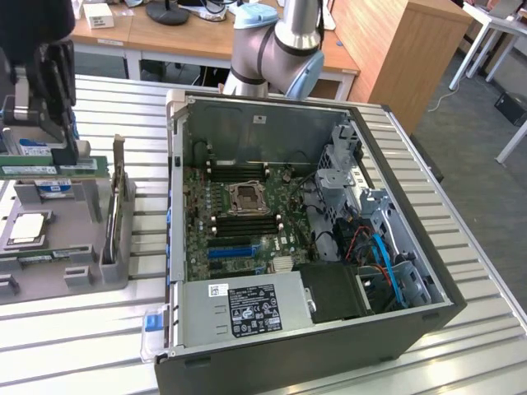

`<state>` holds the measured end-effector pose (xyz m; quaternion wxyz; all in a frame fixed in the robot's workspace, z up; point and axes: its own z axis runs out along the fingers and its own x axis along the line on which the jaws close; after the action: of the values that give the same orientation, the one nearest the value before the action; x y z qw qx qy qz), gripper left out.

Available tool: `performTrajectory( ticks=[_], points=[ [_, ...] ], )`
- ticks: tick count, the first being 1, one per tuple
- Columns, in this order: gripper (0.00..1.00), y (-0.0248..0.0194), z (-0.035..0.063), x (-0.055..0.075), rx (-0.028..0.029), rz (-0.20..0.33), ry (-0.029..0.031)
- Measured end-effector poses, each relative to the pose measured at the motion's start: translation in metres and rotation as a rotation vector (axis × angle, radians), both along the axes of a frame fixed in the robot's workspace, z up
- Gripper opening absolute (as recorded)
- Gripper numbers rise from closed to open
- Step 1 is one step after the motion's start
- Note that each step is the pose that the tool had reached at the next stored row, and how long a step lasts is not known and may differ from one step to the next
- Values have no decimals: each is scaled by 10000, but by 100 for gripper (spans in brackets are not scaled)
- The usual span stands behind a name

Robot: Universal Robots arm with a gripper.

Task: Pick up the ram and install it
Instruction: 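Pick up the ram and move it above insertion slot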

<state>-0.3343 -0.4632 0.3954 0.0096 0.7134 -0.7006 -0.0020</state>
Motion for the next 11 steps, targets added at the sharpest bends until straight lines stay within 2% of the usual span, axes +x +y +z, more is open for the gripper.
performTrajectory(
  ticks=[11],
  points=[
    [12, 0, 0, 319, 0, 0, 0]
  ],
)
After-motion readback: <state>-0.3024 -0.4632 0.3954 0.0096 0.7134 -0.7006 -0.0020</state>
